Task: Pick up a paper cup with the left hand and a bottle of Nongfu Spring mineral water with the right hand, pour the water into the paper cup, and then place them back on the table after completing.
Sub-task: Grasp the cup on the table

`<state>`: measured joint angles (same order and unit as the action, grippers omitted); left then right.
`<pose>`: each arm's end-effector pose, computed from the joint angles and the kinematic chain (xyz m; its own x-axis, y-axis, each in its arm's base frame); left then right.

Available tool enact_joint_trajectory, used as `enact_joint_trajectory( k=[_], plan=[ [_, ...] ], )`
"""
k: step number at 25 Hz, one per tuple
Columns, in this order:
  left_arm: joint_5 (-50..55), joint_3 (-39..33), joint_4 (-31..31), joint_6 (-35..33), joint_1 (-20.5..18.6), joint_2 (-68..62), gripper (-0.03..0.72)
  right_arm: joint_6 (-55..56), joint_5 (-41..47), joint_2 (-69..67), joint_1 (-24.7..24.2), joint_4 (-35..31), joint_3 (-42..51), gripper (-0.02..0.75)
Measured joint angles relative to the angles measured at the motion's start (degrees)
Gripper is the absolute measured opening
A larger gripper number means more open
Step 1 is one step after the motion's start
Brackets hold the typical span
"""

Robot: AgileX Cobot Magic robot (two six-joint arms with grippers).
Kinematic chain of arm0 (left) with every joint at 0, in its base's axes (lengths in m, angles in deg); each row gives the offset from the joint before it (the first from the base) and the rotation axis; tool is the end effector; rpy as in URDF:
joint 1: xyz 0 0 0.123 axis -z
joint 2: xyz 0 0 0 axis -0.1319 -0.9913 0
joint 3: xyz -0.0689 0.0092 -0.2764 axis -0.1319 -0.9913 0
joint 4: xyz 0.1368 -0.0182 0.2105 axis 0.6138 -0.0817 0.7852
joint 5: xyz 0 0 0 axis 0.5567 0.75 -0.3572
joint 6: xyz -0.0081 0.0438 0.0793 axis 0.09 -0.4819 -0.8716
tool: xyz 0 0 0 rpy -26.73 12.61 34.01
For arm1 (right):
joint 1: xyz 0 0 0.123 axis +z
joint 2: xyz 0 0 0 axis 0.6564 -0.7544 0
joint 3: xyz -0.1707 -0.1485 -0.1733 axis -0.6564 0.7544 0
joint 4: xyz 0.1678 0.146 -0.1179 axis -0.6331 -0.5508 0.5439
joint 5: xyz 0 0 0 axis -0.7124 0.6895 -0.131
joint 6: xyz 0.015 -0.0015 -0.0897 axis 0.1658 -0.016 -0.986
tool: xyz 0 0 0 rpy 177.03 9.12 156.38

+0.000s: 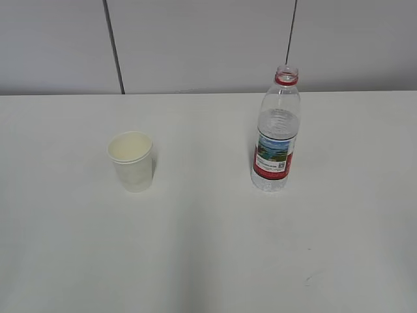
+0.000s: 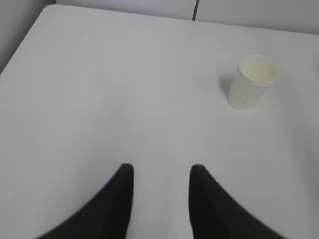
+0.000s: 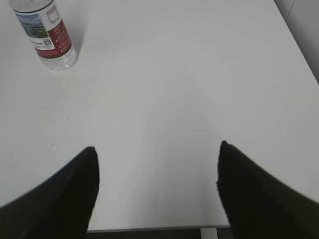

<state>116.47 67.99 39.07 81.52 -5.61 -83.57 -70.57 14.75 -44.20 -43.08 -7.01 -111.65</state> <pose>-0.0115 0.0059 0.2864 -0.4342 -0.1599 -0.8865 -0.0964 0.9867 -0.1308 -0.0111 -0.0024 0.2698 -0.5164 -0.0107 -0.8563 0.0475 0.9980 -0.0411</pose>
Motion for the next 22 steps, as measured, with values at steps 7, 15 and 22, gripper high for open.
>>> enact_joint_trajectory(
  k=[7, 15, 22],
  plan=[
    [-8.6, 3.3, 0.0, -2.7, 0.0, -8.5, 0.246, 0.0, -5.2, -4.2, 0.0, 0.9, -1.7, 0.54],
    [-27.7, 3.3, -0.7, -3.6, 0.5, -26.4, 0.242, 1.3, -21.1, -22.9, 0.0, 1.6, -2.0, 0.539],
    [-44.0, 1.8, -0.6, -3.7, 1.9, -41.1, 0.241, 1.6, -38.0, -35.8, 0.0, 1.9, -2.1, 0.539]
  ],
)
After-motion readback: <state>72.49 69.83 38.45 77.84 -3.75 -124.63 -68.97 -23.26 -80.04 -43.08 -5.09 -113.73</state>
